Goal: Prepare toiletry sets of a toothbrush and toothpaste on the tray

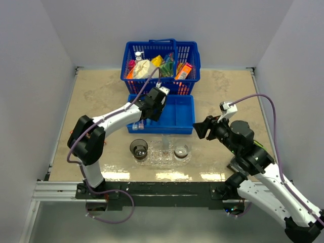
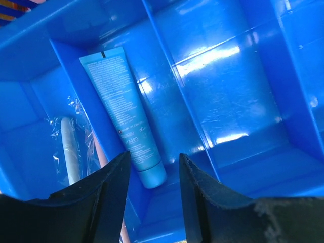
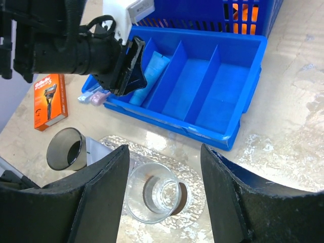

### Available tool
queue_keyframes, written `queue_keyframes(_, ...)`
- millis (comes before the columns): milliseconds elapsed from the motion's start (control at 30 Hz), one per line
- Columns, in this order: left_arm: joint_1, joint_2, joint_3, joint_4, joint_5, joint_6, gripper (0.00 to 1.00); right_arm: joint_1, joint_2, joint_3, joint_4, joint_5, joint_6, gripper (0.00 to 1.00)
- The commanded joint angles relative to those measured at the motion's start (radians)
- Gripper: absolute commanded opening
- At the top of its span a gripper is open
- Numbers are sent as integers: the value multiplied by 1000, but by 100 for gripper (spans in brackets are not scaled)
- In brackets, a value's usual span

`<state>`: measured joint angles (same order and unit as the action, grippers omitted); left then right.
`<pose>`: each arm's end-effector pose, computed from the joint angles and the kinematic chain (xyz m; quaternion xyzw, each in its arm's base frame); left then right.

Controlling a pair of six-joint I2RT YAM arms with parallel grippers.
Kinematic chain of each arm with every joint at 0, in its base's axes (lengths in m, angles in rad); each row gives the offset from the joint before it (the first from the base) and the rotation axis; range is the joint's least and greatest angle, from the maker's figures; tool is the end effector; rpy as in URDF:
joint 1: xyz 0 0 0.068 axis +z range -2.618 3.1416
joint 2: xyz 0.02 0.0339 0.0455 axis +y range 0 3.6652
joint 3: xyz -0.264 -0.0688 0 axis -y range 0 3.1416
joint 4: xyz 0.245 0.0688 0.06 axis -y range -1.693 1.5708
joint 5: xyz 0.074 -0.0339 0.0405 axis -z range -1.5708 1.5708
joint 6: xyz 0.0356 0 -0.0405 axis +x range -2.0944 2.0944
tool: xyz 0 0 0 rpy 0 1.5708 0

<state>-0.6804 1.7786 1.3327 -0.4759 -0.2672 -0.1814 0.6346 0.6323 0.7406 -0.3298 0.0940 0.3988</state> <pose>0.3066 -0.2361 0.2340 0.1908 0.9208 -0.0173 0.3398 0.1235 0.0868 0.3316 -0.0626 0.7781 0.2763 0.5606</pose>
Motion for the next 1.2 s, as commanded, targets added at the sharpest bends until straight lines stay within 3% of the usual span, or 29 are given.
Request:
queue_keyframes(0, 1, 37, 92, -69, -52, -38, 48, -3, -37, 26, -17, 33, -25, 61)
queue_keyframes(467, 30, 160, 128, -87, -29, -104, 57, -1, -97, 5, -34, 35, -15, 61)
queue_keyframes(733, 27, 197, 135, -110, -99, -112, 59, -1, -83, -3, -17, 30, -14, 61)
queue_keyframes(1167, 28, 286, 109, -81, -43, -78, 62, -3, -82, -9, -14, 30, -11, 62)
